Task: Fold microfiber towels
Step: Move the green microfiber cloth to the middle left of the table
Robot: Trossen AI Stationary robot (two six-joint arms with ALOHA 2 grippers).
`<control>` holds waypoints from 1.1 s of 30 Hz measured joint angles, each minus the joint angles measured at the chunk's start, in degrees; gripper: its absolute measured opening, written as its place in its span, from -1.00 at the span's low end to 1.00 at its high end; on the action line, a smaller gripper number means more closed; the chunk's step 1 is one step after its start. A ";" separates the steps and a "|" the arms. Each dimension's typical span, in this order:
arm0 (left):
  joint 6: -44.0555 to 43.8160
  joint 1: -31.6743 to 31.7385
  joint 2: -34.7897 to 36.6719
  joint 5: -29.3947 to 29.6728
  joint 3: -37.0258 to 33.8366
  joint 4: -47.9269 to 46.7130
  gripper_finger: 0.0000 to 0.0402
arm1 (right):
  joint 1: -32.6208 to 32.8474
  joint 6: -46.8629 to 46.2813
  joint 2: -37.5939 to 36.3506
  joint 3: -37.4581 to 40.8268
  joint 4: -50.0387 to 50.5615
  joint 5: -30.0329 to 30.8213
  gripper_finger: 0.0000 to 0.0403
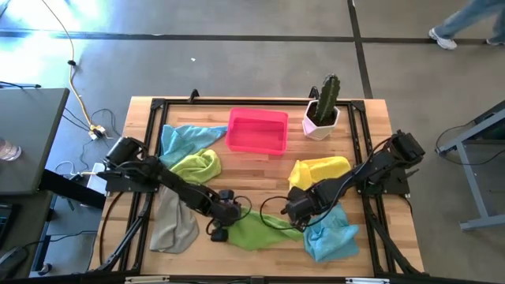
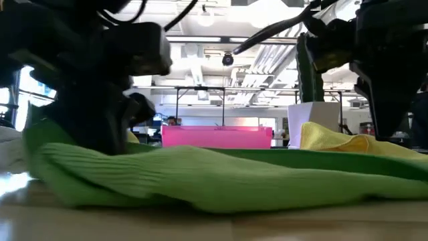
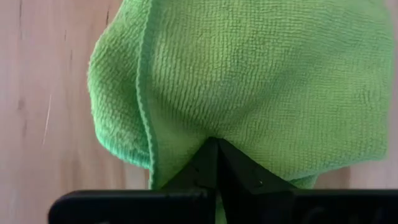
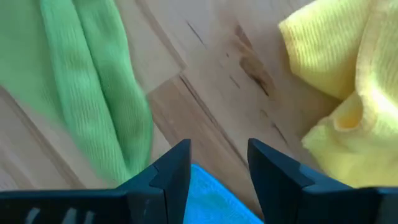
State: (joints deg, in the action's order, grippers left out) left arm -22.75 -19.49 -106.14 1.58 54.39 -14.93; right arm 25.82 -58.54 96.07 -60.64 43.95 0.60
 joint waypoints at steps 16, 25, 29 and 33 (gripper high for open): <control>-9.10 -7.05 8.89 -3.28 -0.78 -49.04 -1.00 | 0.08 1.98 0.00 0.00 0.74 5.15 -0.26; -11.15 -7.64 10.12 -2.50 -0.72 -62.95 -1.00 | -1.24 6.36 0.00 0.00 1.34 11.14 -0.26; -9.81 -7.64 12.30 -2.40 -0.67 -64.71 -1.00 | -2.21 8.84 0.00 0.00 1.49 13.82 -0.26; -10.07 -7.62 15.23 -1.99 1.07 -65.08 -1.00 | -3.39 11.22 0.00 0.00 1.48 16.87 -0.26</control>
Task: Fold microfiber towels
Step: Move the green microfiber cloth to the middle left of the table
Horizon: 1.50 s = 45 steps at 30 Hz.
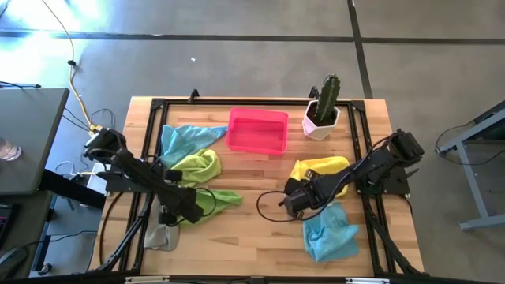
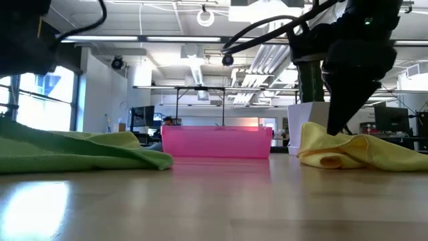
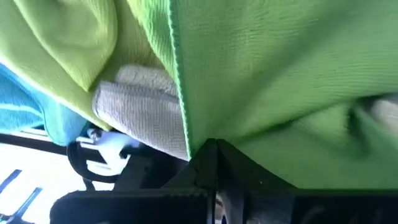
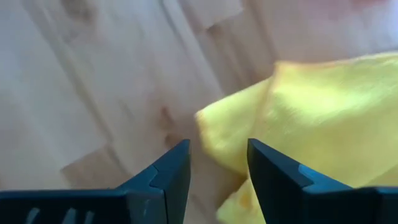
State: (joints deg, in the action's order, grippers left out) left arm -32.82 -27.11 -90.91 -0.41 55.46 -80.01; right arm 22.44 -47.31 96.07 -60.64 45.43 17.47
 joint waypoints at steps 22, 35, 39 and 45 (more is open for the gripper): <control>15.48 5.06 -0.23 21.84 1.28 51.23 -1.00 | -2.07 0.88 0.00 0.00 -12.83 2.96 -0.26; 13.49 10.85 -9.84 17.47 -2.36 51.13 -1.00 | 0.16 -0.65 0.00 0.00 -13.64 2.94 -0.26; 12.89 10.97 -9.82 15.92 -2.79 47.97 -1.00 | 0.52 -0.66 0.00 0.00 -13.85 2.94 -0.26; 10.58 9.67 -9.06 15.59 -2.97 35.45 -1.00 | 0.85 -0.78 0.00 0.00 -13.89 2.94 -0.26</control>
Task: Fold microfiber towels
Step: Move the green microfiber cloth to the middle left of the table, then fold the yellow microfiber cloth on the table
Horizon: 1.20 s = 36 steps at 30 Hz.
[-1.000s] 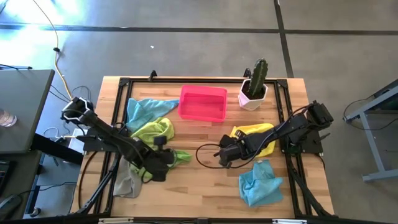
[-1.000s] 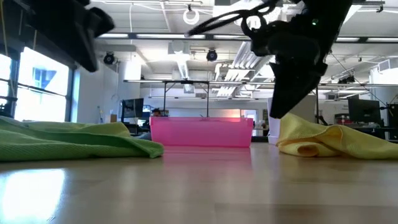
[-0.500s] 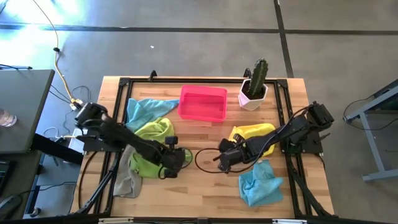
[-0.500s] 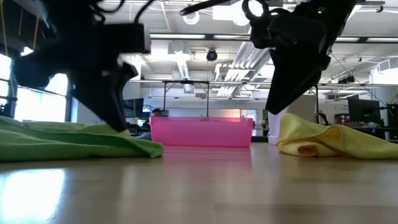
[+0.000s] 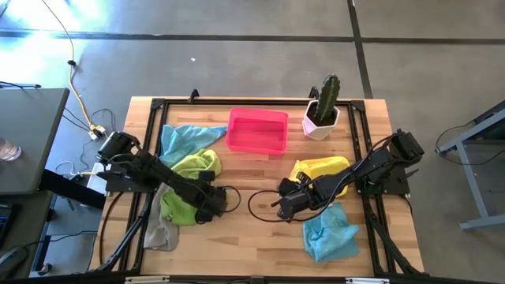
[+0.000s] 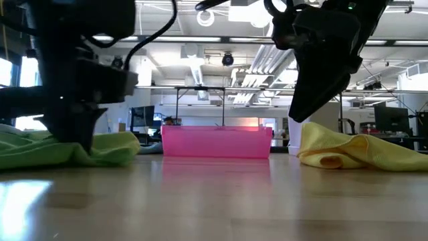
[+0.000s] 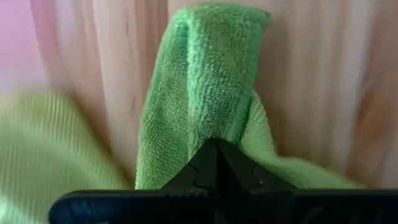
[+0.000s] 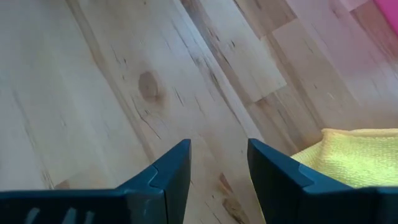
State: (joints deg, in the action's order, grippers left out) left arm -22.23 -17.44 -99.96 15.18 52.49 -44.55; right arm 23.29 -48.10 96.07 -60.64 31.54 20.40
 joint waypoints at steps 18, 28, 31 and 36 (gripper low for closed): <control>-8.15 -5.95 0.13 -7.25 0.33 -28.69 -1.00 | 0.00 -2.93 0.00 0.00 12.00 -0.02 -0.26; -7.72 -7.49 0.66 -7.26 6.77 -29.62 -1.00 | -0.13 -10.40 0.00 0.00 19.97 -0.13 -0.26; -7.61 -7.49 0.66 -7.23 9.39 -29.55 -1.00 | -0.13 -12.94 0.00 0.00 20.99 -1.13 -0.26; -6.41 -7.48 0.66 -7.13 13.56 -29.05 -1.00 | -0.13 -16.39 0.00 -0.02 23.35 -2.09 -0.26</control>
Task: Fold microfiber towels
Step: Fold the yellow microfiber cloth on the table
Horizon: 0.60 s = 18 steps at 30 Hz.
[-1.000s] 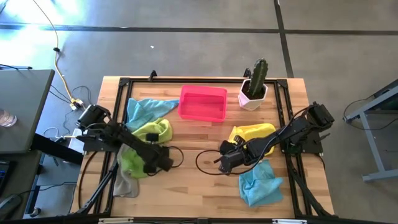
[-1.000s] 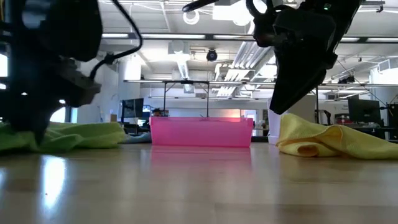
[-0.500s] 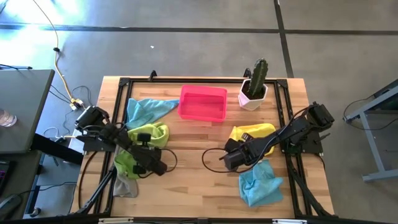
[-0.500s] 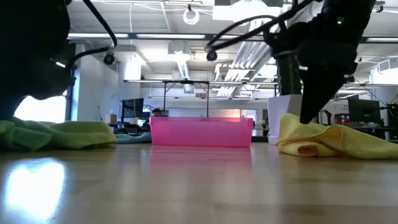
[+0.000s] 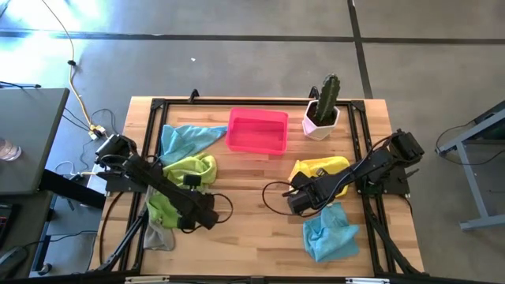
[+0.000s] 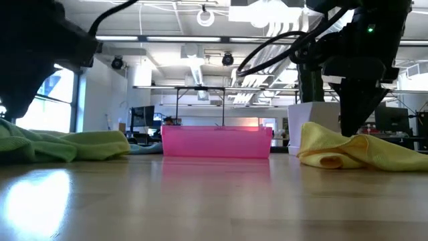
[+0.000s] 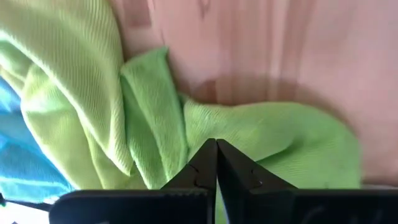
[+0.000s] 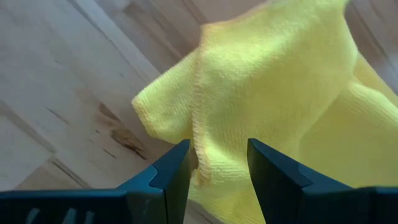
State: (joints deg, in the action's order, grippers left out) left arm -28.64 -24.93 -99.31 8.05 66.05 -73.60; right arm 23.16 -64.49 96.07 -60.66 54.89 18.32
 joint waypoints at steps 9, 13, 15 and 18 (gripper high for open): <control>0.79 0.02 0.00 1.93 4.98 0.46 -1.00 | 0.00 0.09 0.21 -0.02 0.18 -0.30 -0.26; 0.80 0.00 0.00 2.12 5.48 0.80 -1.00 | 0.01 0.30 2.11 -0.02 0.21 -3.68 -0.26; 1.46 0.01 0.00 2.37 5.46 1.37 -1.00 | 0.17 0.37 3.53 -0.02 0.96 -3.97 -0.26; 2.90 0.02 0.00 3.16 5.45 2.60 -1.00 | 0.17 0.26 5.63 -0.02 2.97 -3.80 -0.26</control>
State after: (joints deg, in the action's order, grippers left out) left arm -25.74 -24.91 -99.31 11.21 71.50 -71.00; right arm 23.33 -64.23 101.70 -60.69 57.86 14.52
